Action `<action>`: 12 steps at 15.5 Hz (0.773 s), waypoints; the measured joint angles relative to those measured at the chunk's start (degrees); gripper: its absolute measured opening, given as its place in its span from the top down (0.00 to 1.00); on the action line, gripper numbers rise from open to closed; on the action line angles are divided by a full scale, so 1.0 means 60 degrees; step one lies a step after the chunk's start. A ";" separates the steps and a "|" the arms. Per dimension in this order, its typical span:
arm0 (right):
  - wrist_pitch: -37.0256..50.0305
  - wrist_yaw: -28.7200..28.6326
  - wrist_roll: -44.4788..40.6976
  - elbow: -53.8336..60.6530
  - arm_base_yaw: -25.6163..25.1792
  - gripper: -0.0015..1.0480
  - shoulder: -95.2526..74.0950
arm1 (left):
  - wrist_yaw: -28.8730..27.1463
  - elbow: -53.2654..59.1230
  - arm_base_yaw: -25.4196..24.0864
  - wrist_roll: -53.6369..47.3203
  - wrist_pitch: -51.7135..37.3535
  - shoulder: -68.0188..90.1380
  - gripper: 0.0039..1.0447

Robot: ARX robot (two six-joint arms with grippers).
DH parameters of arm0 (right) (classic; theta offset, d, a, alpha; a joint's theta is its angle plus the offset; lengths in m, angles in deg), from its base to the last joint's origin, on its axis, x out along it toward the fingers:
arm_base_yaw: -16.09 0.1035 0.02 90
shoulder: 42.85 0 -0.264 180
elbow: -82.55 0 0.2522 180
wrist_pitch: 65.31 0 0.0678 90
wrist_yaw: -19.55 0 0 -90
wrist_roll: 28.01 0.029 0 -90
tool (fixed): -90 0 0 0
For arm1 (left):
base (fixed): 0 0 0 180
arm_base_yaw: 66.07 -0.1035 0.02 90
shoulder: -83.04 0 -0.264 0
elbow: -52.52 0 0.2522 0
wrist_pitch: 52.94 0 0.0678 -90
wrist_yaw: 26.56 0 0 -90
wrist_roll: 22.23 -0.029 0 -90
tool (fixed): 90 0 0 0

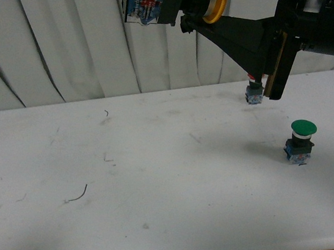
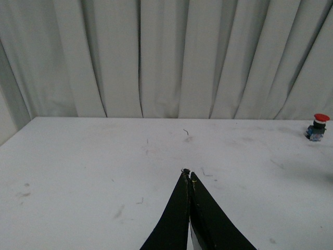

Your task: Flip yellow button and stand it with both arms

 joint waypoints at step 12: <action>-0.0175 0.1581 -0.5574 0.0219 -0.0350 0.66 0.0900 | -0.0004 0.0332 0.0000 0.0015 -0.0018 -0.0277 0.37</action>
